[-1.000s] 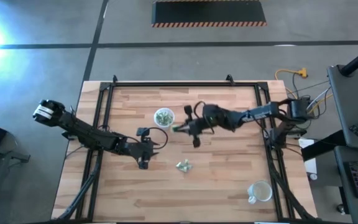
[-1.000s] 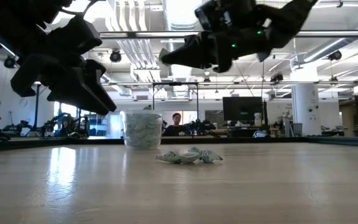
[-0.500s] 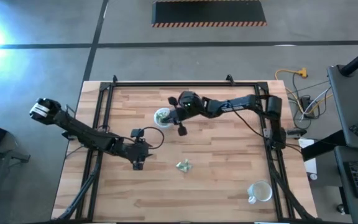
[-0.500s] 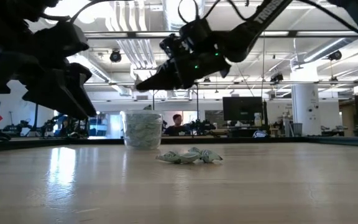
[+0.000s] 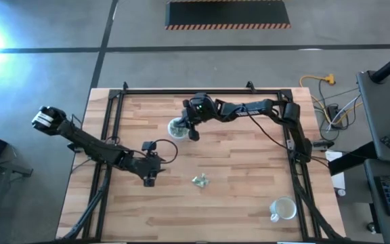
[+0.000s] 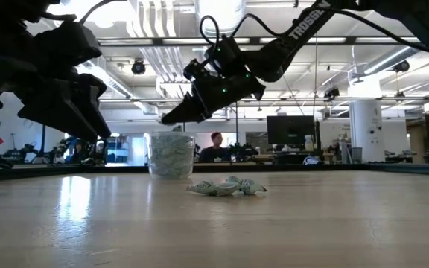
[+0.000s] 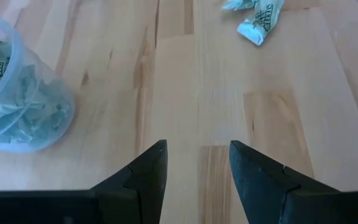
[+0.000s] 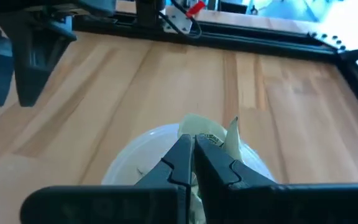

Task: Pick and place Stevia / Truvia into bins
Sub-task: Put the stevia packet into the transparent container

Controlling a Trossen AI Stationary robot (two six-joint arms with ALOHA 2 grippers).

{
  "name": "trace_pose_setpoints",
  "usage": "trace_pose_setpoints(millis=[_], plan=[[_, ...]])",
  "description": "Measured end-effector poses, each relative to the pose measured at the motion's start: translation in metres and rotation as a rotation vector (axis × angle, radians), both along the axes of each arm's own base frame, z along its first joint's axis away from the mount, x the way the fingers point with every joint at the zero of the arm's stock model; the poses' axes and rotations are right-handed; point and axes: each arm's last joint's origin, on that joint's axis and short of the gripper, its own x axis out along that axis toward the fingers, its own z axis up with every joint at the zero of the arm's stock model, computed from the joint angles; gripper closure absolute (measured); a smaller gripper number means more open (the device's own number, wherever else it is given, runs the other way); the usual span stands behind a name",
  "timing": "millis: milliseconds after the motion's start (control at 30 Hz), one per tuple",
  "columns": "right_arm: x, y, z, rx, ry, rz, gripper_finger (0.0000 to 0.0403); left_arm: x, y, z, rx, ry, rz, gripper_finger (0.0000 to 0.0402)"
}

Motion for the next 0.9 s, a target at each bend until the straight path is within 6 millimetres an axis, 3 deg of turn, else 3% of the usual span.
trace_pose_setpoints(millis=[300,900], plan=[[-0.006,-0.003,-0.011,0.081,0.115,-0.034,0.0394,0.0,0.0,0.001,-0.002,-0.003,0.002,0.0244],[-0.009,-0.001,-0.014,0.136,0.169,-0.006,0.0394,0.001,0.0,0.002,-0.003,-0.008,0.003,0.0244]])
